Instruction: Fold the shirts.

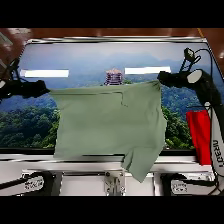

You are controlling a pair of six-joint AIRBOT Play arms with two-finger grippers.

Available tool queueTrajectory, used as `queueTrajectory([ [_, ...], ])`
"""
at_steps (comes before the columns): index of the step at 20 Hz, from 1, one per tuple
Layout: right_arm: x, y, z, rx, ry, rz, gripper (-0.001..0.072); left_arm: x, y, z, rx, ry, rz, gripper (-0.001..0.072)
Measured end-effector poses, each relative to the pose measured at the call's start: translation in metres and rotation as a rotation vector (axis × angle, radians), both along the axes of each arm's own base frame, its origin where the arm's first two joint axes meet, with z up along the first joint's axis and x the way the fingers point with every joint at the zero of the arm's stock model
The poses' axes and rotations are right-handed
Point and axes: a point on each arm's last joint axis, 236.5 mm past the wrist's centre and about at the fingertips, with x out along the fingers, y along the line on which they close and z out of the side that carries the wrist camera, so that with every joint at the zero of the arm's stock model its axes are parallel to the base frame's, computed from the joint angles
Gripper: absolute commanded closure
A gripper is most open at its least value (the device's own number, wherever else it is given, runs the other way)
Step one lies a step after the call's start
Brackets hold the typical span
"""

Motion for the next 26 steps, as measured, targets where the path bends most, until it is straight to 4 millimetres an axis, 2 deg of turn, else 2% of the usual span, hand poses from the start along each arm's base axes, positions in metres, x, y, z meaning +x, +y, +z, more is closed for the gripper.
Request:
queueTrajectory([
  [3,0.028,-0.010,-0.016,-0.021,-0.079,-0.056,0.0643,0.054,-0.007,-0.024,0.007,-0.052,0.000,0.0671],
  [5,0.038,-0.012,-0.031,-0.040,-0.095,-0.067,0.0643,0.075,-0.013,-0.043,0.012,-0.061,-0.001,0.0670],
  [9,0.042,-0.013,-0.059,-0.062,-0.074,-0.060,0.0643,0.089,-0.021,-0.078,0.016,-0.032,-0.018,0.0670],
  [11,0.037,-0.010,-0.069,-0.064,-0.037,-0.040,0.0643,0.088,-0.024,-0.084,0.012,-0.015,-0.030,0.0670],
  [13,0.023,-0.007,-0.077,-0.087,0.026,0.009,0.0643,0.080,-0.027,-0.086,0.005,0.023,-0.068,0.0670],
  [15,0.002,-0.009,-0.083,-0.124,0.116,0.068,0.0643,0.062,-0.029,-0.091,-0.002,0.092,-0.131,0.0671],
  [21,-0.096,-0.021,-0.113,-0.179,0.523,0.215,0.0643,-0.029,-0.027,-0.122,0.006,0.451,-0.314,0.0670],
  [23,-0.114,-0.018,-0.120,-0.167,0.603,0.234,0.0643,-0.048,-0.028,-0.129,0.000,0.530,-0.328,0.0670],
  [26,-0.128,-0.012,-0.130,-0.134,0.680,0.234,0.0630,-0.065,-0.028,-0.141,-0.009,0.613,-0.327,0.0669],
])
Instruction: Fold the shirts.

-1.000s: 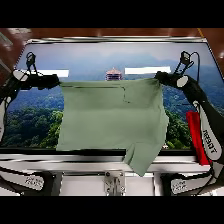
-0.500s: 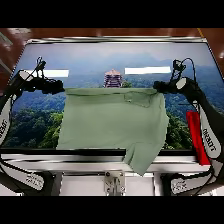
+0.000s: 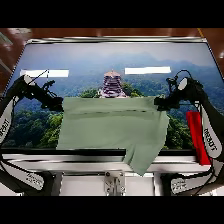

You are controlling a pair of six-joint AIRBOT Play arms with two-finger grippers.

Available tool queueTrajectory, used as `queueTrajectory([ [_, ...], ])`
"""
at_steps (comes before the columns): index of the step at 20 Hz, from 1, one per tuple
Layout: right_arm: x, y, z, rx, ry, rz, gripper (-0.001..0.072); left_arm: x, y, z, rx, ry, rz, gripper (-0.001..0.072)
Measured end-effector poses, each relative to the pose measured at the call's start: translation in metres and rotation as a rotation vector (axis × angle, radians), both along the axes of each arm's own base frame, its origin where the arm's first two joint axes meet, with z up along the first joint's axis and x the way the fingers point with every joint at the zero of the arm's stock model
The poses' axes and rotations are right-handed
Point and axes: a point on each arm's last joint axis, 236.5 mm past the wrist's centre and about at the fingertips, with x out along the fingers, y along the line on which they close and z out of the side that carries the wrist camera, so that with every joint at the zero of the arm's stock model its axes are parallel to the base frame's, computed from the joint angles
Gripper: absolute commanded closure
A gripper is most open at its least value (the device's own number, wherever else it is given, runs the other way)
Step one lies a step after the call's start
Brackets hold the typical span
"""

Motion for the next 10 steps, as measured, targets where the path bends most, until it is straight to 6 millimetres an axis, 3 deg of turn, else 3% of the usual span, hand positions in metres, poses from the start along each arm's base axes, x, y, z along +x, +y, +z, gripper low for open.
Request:
queueTrajectory([
  [1,-0.004,0.002,-0.002,0.008,0.020,-0.006,0.0565,-0.002,0.000,-0.002,0.000,0.014,0.003,0.0618],
  [2,-0.007,0.003,-0.003,0.013,0.040,-0.013,0.0325,-0.004,0.000,-0.004,0.002,0.026,0.007,0.0426],
  [3,-0.010,0.004,-0.003,0.015,0.052,-0.010,0.0151,-0.006,0.001,-0.005,0.005,0.035,0.007,0.0288],
  [4,-0.013,0.005,-0.001,0.021,0.062,-0.013,0.0123,-0.006,0.001,-0.005,0.005,0.039,0.011,0.0233],
  [7,-0.023,-0.005,0.021,0.004,0.063,0.005,0.0124,-0.008,0.009,0.008,0.003,0.045,0.025,0.0231],
  [9,-0.038,-0.028,0.042,-0.049,0.075,0.014,0.0124,-0.017,0.022,0.023,0.005,0.060,0.038,0.0207],
  [10,-0.051,-0.044,0.054,-0.078,0.093,0.015,0.0124,-0.026,0.030,0.031,0.002,0.075,0.051,0.0140],
])
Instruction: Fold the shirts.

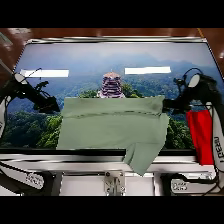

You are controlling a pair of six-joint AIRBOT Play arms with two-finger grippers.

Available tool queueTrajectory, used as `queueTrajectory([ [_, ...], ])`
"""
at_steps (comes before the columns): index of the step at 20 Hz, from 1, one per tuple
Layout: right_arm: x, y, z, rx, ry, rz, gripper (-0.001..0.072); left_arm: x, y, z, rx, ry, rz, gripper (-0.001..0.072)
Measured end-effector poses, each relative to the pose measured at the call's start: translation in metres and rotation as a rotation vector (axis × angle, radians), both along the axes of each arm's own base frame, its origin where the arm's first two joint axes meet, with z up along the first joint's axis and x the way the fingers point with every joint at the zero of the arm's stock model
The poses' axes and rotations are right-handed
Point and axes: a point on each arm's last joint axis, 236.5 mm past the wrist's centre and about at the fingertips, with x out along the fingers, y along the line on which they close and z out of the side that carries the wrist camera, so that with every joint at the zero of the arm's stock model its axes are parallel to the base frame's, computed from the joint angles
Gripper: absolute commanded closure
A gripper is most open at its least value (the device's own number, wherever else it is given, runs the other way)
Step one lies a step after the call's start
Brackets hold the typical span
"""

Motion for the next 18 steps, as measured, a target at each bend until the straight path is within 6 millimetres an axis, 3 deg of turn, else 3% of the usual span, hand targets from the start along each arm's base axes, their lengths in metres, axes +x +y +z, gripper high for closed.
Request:
queueTrajectory([
  [1,-0.014,-0.015,0.011,-0.021,0.015,-0.012,0.0123,-0.012,0.008,0.005,-0.001,0.021,0.014,0.0085],
  [5,-0.078,-0.061,0.034,-0.001,0.025,-0.170,0.0124,-0.094,0.024,0.002,-0.067,0.110,0.113,0.0097],
  [9,-0.119,-0.057,0.027,0.110,-0.015,-0.305,0.0124,-0.168,0.010,-0.022,-0.174,0.155,0.197,0.0098],
  [13,-0.128,-0.045,0.016,0.176,-0.043,-0.358,0.0124,-0.200,-0.009,-0.043,-0.230,0.172,0.263,0.0099],
  [18,-0.122,-0.039,0.014,0.215,-0.081,-0.388,0.0125,-0.200,-0.029,-0.056,-0.283,0.138,0.363,0.0117],
])
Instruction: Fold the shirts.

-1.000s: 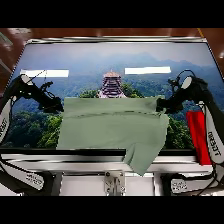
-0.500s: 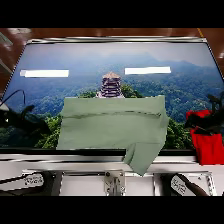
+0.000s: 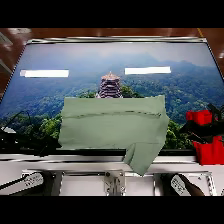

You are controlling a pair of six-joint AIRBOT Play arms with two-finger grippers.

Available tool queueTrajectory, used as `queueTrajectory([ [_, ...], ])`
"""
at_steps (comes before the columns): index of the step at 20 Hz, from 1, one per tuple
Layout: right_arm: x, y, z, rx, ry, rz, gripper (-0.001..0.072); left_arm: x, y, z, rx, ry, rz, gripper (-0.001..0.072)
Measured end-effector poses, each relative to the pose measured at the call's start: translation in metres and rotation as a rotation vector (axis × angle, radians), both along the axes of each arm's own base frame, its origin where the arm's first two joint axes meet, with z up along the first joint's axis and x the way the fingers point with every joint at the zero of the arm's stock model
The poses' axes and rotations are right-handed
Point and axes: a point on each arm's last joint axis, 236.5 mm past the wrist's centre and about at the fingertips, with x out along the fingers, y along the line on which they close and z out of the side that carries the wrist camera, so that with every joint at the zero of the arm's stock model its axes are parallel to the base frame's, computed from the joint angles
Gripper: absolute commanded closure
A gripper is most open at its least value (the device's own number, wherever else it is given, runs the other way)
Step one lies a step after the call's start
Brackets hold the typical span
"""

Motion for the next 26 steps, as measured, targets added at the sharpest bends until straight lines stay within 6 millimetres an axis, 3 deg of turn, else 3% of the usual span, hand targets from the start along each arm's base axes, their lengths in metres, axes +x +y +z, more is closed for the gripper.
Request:
queueTrajectory([
  [3,0.001,0.001,0.000,0.006,-0.007,-0.006,0.0125,0.005,-0.005,-0.003,-0.009,-0.014,0.045,0.0128],
  [4,0.001,0.001,0.000,0.007,-0.009,-0.007,0.0125,0.005,-0.006,-0.003,-0.012,-0.014,0.053,0.0222],
  [5,0.002,0.002,0.000,0.007,-0.010,-0.008,0.0125,0.005,-0.005,-0.006,-0.004,-0.017,0.058,0.0271],
  [8,0.002,0.002,0.000,0.009,-0.012,-0.009,0.0125,0.007,-0.005,-0.008,0.002,-0.022,0.071,0.0274],
  [9,0.002,0.002,0.000,0.010,-0.012,-0.009,0.0125,0.007,-0.005,-0.008,0.002,-0.022,0.072,0.0301],
  [10,0.002,0.002,-0.001,0.012,-0.011,-0.008,0.0125,0.007,-0.004,-0.009,0.006,-0.022,0.074,0.0393],
  [16,-0.017,0.028,-0.021,0.099,0.034,0.027,0.0125,0.007,0.000,-0.013,0.028,0.000,0.105,0.0413],
  [18,-0.025,0.037,-0.031,0.129,0.049,0.034,0.0124,0.006,0.003,-0.016,0.048,0.004,0.103,0.0655],
  [26,-0.044,0.069,-0.056,0.240,0.077,0.007,0.0125,0.010,0.006,-0.018,0.063,-0.001,0.127,0.0670],
])
